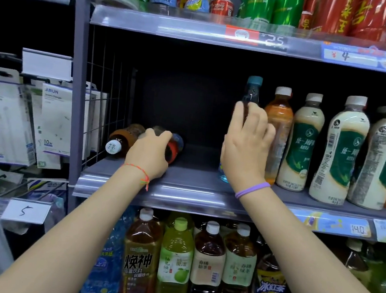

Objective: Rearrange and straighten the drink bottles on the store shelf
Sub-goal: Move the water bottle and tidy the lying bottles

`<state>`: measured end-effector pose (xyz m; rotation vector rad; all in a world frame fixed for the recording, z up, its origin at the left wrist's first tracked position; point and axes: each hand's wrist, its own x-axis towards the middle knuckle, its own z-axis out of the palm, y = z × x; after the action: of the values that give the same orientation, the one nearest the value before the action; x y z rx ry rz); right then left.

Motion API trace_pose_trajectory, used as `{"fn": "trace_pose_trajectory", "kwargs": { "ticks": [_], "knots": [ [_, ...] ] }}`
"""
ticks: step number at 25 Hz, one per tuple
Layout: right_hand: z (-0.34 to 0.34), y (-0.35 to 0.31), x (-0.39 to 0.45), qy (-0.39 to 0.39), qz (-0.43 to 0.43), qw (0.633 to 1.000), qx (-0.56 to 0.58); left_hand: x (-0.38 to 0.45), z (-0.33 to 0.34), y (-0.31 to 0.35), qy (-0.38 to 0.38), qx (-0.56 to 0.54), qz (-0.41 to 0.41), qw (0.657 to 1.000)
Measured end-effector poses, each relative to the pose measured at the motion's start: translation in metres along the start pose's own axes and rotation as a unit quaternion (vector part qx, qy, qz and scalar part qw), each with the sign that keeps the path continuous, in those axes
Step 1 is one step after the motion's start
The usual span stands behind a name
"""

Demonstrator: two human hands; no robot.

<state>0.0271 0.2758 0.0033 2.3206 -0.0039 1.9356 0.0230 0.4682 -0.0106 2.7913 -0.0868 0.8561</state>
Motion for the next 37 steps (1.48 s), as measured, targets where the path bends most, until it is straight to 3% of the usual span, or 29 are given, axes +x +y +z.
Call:
{"fn": "trace_pose_trajectory", "kwargs": {
  "ticks": [2, 4, 6, 7, 10, 12, 13, 15, 16, 19, 21, 24, 27, 29, 32, 37],
  "knots": [
    [0.003, -0.005, -0.004, 0.008, -0.102, 0.989, 0.103, -0.005, 0.001, 0.001, 0.052, -0.066, 0.041, 0.996],
    [0.003, -0.015, -0.006, -0.109, -0.142, 0.946, 0.271, -0.012, -0.005, 0.006, 0.140, -0.165, 0.092, 0.972],
    [0.003, -0.024, -0.007, -0.292, -0.098, 0.860, 0.407, -0.018, -0.024, 0.017, 0.252, -0.243, 0.146, 0.925],
    [0.005, -0.028, -0.008, -0.331, -0.063, 0.819, 0.464, -0.020, -0.036, 0.024, 0.308, -0.268, 0.168, 0.898],
    [0.005, -0.034, -0.004, -0.304, 0.049, 0.765, 0.566, -0.016, -0.063, 0.034, 0.391, -0.341, 0.198, 0.832],
    [-0.001, -0.035, 0.002, -0.305, 0.107, 0.762, 0.561, -0.003, -0.065, 0.025, 0.346, -0.419, 0.134, 0.829],
    [-0.002, -0.038, 0.004, -0.317, 0.130, 0.762, 0.549, 0.003, -0.058, 0.013, 0.309, -0.406, 0.080, 0.856],
    [-0.002, -0.041, 0.006, -0.342, 0.172, 0.756, 0.531, 0.014, -0.033, -0.014, 0.200, -0.229, -0.017, 0.953],
    [-0.001, -0.043, 0.008, -0.351, 0.197, 0.749, 0.526, 0.014, -0.021, -0.025, 0.129, -0.137, -0.039, 0.981],
    [0.006, -0.048, 0.011, -0.359, 0.257, 0.732, 0.519, 0.009, -0.002, -0.037, -0.025, -0.036, -0.035, 0.998],
    [0.004, -0.050, 0.012, -0.388, 0.249, 0.742, 0.487, 0.010, -0.002, -0.035, -0.048, -0.033, -0.026, 0.998],
    [-0.003, -0.051, 0.014, -0.425, 0.045, 0.875, 0.226, 0.017, -0.003, -0.033, -0.098, 0.012, -0.038, 0.994],
    [-0.016, -0.054, 0.014, -0.354, -0.055, 0.930, 0.082, 0.022, -0.001, -0.032, -0.147, 0.044, -0.034, 0.988],
    [-0.024, -0.059, 0.009, -0.316, -0.066, 0.945, 0.058, 0.028, -0.001, -0.032, -0.138, 0.044, -0.026, 0.989],
    [-0.022, -0.065, 0.001, -0.288, -0.089, 0.946, 0.117, 0.031, -0.006, -0.031, -0.134, 0.025, -0.003, 0.991],
    [-0.010, -0.073, -0.008, -0.321, -0.081, 0.884, 0.329, 0.007, -0.017, -0.032, -0.070, -0.029, 0.070, 0.995]
  ]
}}
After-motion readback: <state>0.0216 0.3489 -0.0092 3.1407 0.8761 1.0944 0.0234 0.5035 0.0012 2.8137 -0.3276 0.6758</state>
